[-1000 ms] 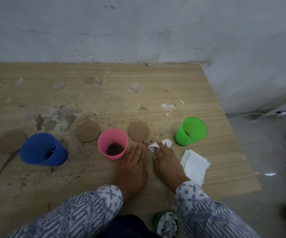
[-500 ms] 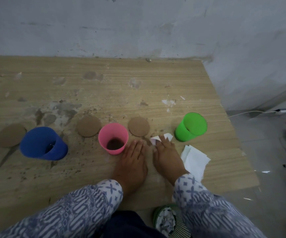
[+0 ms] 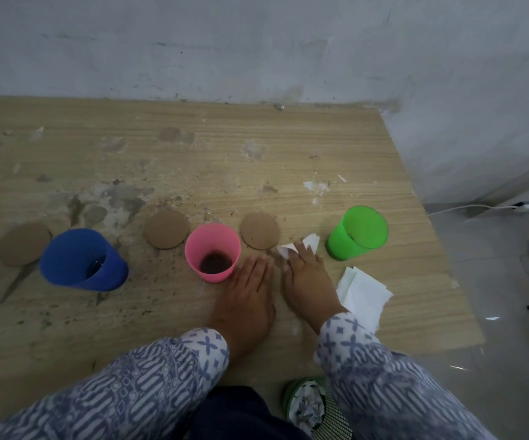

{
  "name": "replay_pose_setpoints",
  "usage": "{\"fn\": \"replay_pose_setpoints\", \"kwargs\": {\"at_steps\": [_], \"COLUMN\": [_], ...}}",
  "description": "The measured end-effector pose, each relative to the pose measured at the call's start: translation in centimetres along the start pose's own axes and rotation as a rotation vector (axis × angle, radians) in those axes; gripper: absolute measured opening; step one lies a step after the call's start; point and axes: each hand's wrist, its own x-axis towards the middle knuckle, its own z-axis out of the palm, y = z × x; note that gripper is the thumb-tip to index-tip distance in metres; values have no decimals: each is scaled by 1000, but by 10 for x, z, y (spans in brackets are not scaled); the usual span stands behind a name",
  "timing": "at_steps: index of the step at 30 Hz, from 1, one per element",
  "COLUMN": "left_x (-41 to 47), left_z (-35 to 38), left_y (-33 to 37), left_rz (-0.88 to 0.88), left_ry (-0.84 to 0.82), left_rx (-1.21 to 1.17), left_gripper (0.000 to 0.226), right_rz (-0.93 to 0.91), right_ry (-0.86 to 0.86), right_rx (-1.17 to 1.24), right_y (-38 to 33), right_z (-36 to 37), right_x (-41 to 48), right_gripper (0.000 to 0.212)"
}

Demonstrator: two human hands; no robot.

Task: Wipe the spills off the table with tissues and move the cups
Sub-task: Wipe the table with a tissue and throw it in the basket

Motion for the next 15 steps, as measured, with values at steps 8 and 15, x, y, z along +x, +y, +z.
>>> {"fn": "replay_pose_setpoints", "kwargs": {"at_steps": [8,15], "left_x": [1,0], "left_z": [1,-3], "left_y": [1,0], "left_rz": [-14,12], "left_ry": [-24,3], "left_rx": [-20,9], "left_gripper": [55,55], "right_rz": [-133,-21], "right_ry": [-32,-8], "right_rx": [36,18], "right_y": [10,-2], "right_z": [-1,-7], "right_x": [-30,5], "right_gripper": [55,52]}}
